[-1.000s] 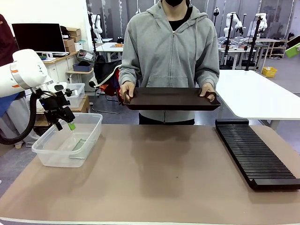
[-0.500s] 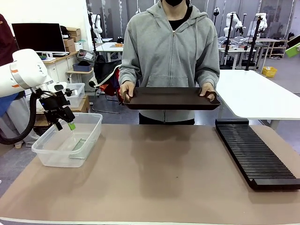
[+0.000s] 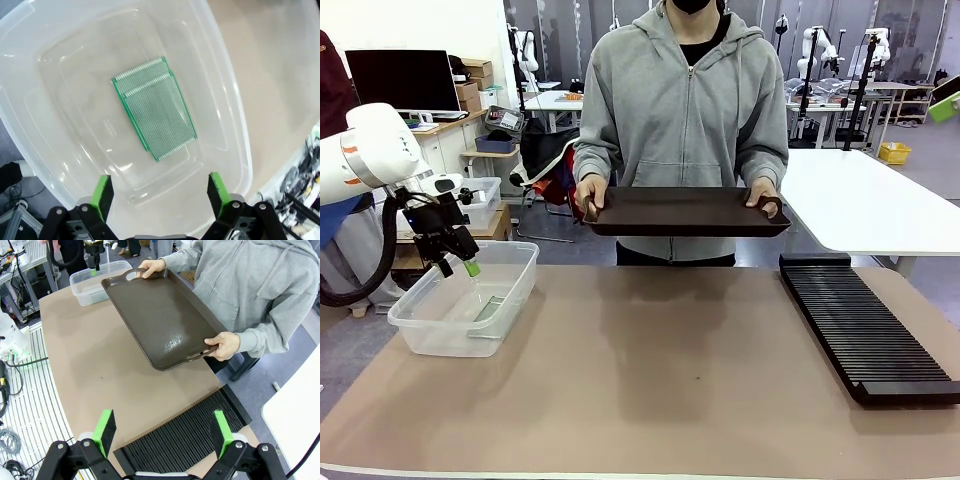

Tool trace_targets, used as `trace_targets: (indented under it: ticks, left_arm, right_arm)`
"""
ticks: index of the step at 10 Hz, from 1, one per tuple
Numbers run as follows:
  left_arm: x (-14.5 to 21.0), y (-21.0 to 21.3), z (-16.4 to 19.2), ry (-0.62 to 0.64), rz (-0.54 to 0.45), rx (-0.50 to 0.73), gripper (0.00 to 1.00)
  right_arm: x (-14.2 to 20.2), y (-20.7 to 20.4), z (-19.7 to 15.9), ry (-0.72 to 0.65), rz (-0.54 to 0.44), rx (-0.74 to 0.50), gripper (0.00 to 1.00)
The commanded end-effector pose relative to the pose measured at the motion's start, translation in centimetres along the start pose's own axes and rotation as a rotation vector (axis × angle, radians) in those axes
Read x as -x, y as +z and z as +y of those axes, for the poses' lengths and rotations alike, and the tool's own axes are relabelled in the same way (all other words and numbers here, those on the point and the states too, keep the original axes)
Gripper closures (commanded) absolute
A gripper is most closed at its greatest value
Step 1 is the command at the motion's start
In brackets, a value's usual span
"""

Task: Sort PCBs into racks and boxes based on the side picked up.
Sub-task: If the short side of the Blank PCB is picked up, insert it into the PCB Rack ; if the long side is picked up, place it in the Organizing box.

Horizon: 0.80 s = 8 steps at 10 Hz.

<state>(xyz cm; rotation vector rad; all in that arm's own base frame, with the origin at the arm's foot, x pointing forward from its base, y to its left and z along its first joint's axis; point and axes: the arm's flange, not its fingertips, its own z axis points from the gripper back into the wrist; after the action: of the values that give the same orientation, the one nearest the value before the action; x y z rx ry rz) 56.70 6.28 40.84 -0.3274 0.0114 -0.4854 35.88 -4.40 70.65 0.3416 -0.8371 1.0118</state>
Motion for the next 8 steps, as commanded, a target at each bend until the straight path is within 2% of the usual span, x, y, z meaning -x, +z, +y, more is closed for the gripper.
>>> trace_targets:
  ticks: [1,4,6,7,8]
  left_arm:
    - [1.6,4.2,1.1,-0.16,0.062,0.091,0.0]
    - [2.8,11.0,0.4,-0.39,0.009,0.129,0.0]
    - [3.5,15.6,-2.2,-0.475,-0.066,0.092,0.0]
    - [4.5,17.0,-3.5,-0.501,-0.131,0.076,0.0]
    - [5.4,18.0,-5.2,-0.498,-0.241,0.038,0.0]
  right_arm:
    - [0.0,-0.2,0.1,0.008,-0.011,-0.018,0.0]
    - [0.0,-0.2,0.1,0.008,-0.011,-0.018,0.0]
    - [0.0,-0.2,0.1,0.008,-0.011,-0.018,0.0]
    - [0.0,-0.2,0.1,0.008,-0.011,-0.018,0.0]
    - [0.0,-0.2,0.1,0.008,-0.011,-0.018,0.0]
